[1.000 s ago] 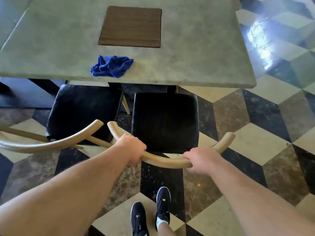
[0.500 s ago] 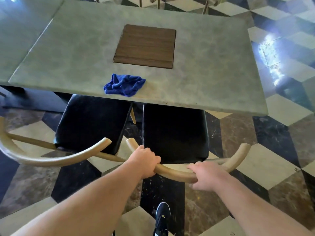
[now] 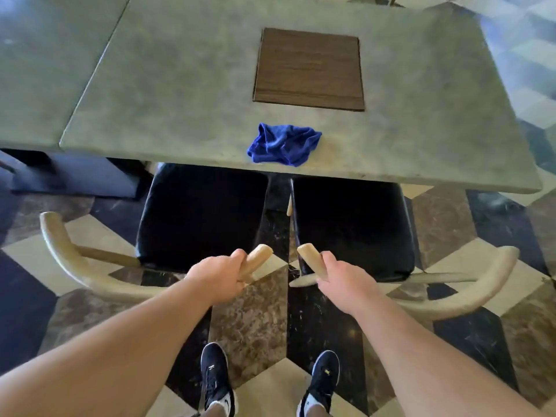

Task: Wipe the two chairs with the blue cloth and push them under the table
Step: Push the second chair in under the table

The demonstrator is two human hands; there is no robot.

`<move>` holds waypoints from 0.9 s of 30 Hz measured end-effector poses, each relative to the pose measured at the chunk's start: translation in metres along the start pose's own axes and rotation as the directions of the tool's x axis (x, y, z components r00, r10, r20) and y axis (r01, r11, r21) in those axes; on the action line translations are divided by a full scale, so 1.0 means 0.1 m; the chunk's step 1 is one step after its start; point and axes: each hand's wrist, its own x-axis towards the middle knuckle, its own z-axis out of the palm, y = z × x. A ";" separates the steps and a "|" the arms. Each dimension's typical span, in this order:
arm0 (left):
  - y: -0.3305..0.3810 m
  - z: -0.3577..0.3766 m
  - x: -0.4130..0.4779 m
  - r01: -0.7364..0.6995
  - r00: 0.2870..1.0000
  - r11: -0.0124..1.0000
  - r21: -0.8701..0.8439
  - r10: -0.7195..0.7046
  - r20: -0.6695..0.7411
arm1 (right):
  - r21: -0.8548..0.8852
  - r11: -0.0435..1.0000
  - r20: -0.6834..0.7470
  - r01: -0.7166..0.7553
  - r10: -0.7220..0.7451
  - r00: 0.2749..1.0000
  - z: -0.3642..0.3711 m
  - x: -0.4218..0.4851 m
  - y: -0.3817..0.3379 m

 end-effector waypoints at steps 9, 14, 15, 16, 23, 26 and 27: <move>0.09 0.10 0.08 -0.040 0.998 0.997 -0.069 0.036 -0.059 | 0.003 1.000 -0.066 -0.021 0.021 0.998 0.19 0.10 -0.46; 0.11 0.14 0.08 -0.016 0.996 0.995 -0.094 0.007 -0.090 | 0.008 1.000 -0.065 -0.022 0.022 0.998 0.24 0.06 -0.44; 0.11 0.13 0.08 -0.017 0.996 0.995 -0.095 0.009 -0.091 | 0.006 1.000 -0.064 -0.020 0.021 0.998 0.25 0.06 -0.43; 0.11 0.13 0.08 -0.022 0.995 0.995 -0.093 0.013 -0.094 | -0.001 1.000 -0.064 -0.018 0.018 0.998 0.26 0.05 -0.41; 0.13 0.12 0.06 -0.021 0.994 0.996 -0.088 0.011 -0.107 | -0.029 1.000 -0.080 -0.008 0.006 0.997 0.30 0.01 -0.35; 0.14 0.13 0.06 -0.020 0.993 0.996 -0.086 0.009 -0.120 | -0.016 1.000 -0.091 0.003 -0.004 0.996 0.36 -0.01 -0.32; 0.14 0.12 0.05 -0.013 0.993 0.997 -0.081 0.003 -0.119 | -0.015 1.000 -0.094 0.004 -0.005 0.996 0.36 -0.02 -0.32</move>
